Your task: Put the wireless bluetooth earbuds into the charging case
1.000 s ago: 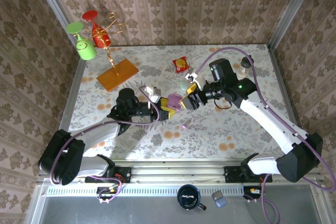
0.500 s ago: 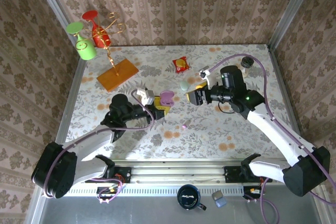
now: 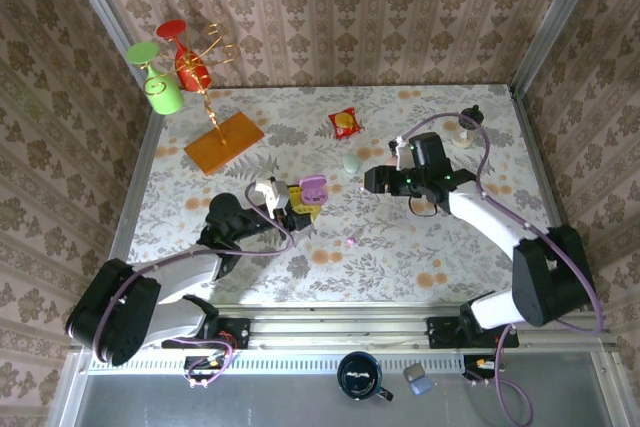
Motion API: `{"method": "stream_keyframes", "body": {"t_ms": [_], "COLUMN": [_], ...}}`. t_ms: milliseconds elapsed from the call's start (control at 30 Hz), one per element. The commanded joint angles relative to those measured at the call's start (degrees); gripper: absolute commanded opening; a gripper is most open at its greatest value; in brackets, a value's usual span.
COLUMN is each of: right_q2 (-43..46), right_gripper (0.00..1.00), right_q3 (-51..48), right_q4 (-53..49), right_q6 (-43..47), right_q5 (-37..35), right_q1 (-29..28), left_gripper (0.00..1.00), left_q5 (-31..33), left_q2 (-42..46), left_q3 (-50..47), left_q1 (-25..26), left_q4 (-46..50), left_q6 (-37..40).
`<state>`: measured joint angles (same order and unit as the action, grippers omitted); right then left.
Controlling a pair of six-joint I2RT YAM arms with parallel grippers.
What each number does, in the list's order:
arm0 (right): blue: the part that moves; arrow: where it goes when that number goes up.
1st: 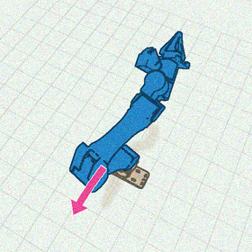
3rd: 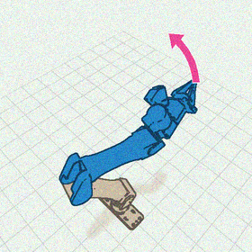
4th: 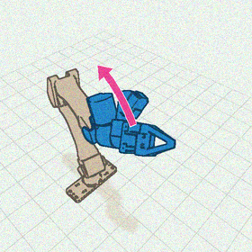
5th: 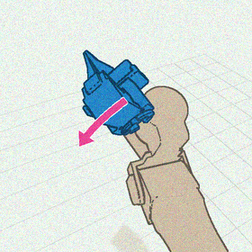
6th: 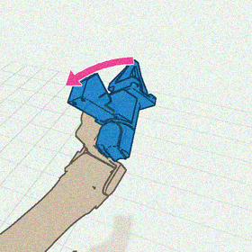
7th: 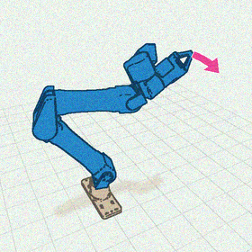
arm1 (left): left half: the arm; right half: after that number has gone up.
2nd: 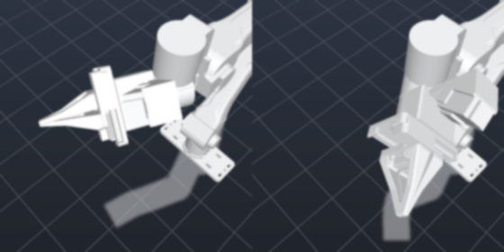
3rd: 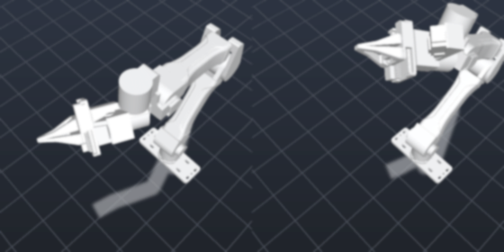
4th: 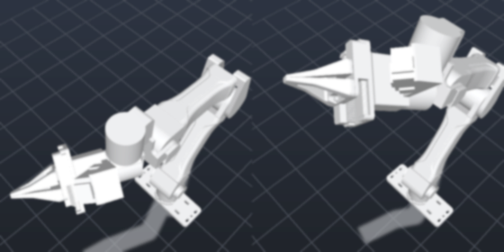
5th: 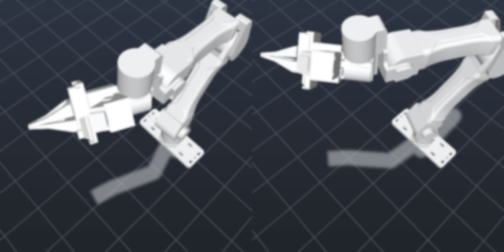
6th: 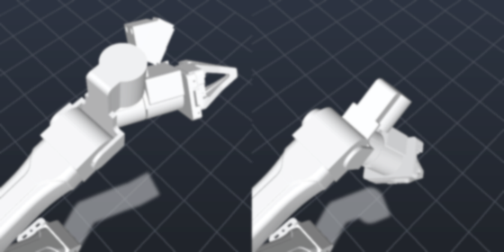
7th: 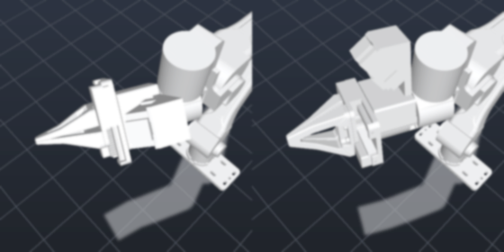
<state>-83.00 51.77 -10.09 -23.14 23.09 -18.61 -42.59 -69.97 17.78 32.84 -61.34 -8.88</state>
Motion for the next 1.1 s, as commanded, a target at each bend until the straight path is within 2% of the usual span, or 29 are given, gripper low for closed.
{"method": "stream_keyframes", "body": {"t_ms": [0,333,467,733,933,1067], "right_q2": [-3.1,-8.0,-8.5,-10.8,-14.7,-17.2], "right_gripper": [0.61,0.52,0.51,0.49,0.48,0.48], "right_q3": [3.8,7.9,7.5,6.1,6.5,7.7], "right_q4": [-2.4,-9.6,-11.2,-13.2,-15.0,-16.3], "right_q6": [0.8,5.6,8.2,7.2,8.1,9.1], "right_q5": [1.7,4.1,1.4,-4.3,-7.4,-9.0], "right_q1": [0.1,-0.4,-4.5,-13.5,-17.1,-17.5], "left_gripper": [0.26,0.26,0.25,0.24,0.25,0.25], "left_q5": [-0.1,1.6,4.3,5.3,5.1,5.3], "left_q2": [-1.4,-2.7,-2.2,-0.1,6.2,11.9], "left_q3": [-0.6,-1.3,-2.0,-3.5,-2.9,-2.9], "left_q1": [-0.3,-0.3,-1.4,-9.4,-11.3,-11.7], "left_q4": [-8.7,-10.7,-11.0,-10.6,-1.9,6.0], "left_q6": [-1.9,-1.6,-2.6,-4.0,-1.3,1.7]}}
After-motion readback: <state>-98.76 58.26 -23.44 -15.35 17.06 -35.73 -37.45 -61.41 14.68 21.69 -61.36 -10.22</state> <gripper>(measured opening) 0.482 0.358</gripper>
